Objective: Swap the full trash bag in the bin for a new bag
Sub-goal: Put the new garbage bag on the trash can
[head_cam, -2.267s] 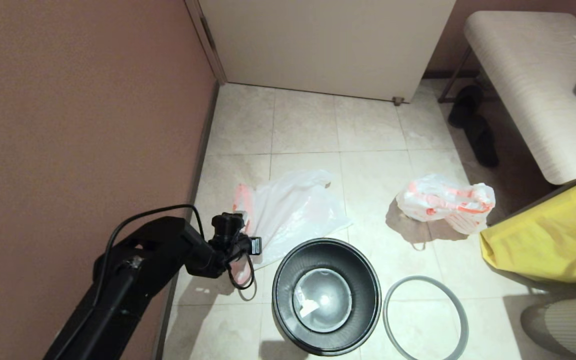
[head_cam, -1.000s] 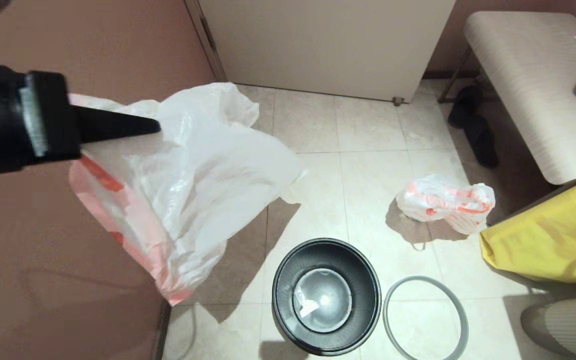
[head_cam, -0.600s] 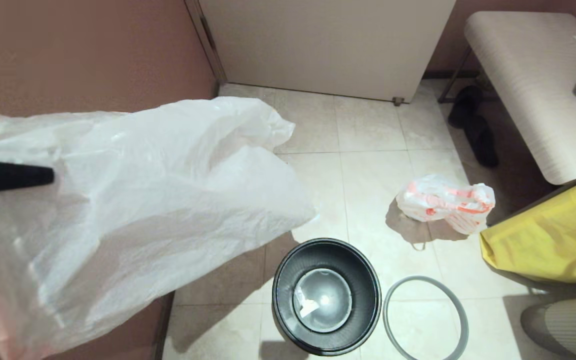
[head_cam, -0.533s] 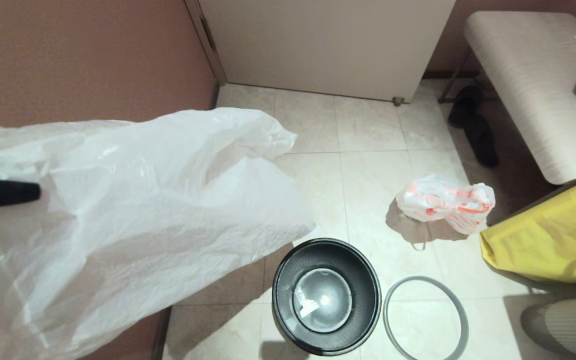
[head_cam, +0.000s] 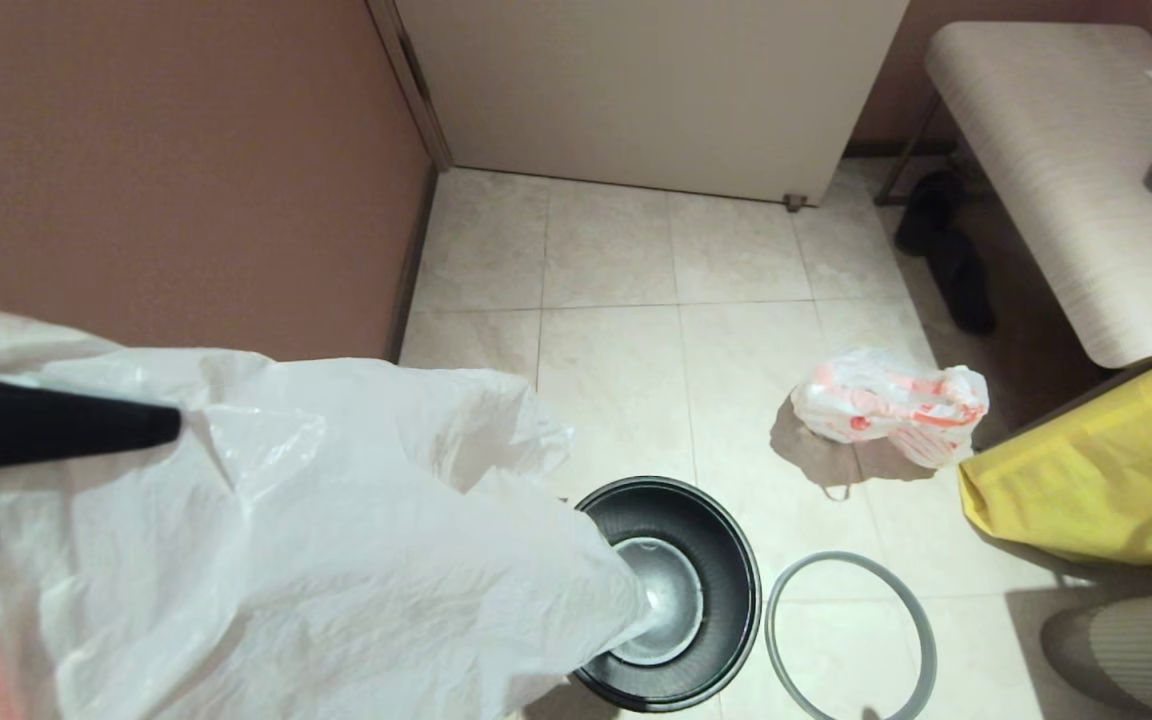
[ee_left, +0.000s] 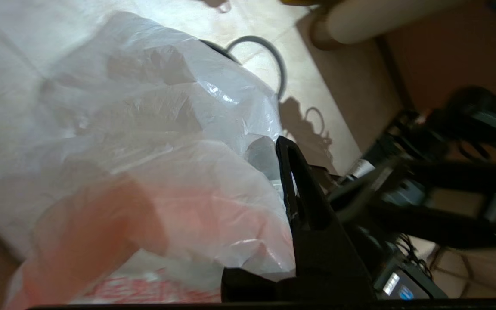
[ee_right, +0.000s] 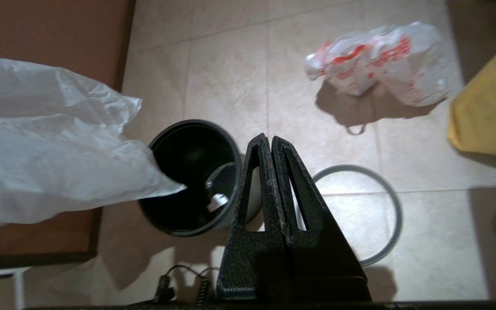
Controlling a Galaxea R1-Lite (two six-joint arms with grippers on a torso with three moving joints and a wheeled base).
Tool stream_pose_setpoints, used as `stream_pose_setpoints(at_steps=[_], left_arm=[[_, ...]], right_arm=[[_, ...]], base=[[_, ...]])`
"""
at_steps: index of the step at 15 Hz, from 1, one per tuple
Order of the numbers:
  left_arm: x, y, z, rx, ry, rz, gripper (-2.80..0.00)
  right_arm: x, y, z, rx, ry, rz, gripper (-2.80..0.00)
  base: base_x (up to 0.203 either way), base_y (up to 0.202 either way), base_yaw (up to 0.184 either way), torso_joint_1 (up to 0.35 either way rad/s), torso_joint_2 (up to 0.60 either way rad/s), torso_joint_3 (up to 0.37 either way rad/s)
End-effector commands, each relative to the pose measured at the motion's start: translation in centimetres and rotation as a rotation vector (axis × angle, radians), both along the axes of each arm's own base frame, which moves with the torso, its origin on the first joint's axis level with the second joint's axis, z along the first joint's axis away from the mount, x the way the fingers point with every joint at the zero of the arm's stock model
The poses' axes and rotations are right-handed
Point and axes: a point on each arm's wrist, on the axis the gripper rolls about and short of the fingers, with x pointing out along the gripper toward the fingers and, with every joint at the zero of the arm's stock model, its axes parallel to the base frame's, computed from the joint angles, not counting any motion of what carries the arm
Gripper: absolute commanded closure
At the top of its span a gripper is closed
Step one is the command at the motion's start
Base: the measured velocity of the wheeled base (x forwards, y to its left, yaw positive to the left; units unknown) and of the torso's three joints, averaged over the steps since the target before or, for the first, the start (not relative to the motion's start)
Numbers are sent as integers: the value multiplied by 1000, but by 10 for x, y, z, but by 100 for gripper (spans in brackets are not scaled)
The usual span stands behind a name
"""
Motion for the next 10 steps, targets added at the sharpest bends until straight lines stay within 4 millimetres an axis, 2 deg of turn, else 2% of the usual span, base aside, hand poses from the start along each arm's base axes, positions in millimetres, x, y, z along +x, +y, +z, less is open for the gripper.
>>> stream_pose_setpoints(at_steps=[1, 4, 6, 10], left_arm=[[13, -21, -1, 38, 34, -42, 0], [17, -35, 10, 25, 21, -87, 0], [19, -40, 16, 26, 23, -98, 0], [28, -58, 25, 19, 16, -115, 0]], right_arm=[[37, 2, 27, 37, 156, 41, 0], [74, 4, 55, 70, 254, 94, 0], [89, 5, 61, 90, 290, 105, 0], [88, 4, 57, 143, 305, 100, 0]], base=[[0, 0, 0, 0, 0, 0], [0, 0, 0, 0, 0, 0], [0, 0, 0, 0, 0, 0], [0, 0, 0, 0, 0, 0]])
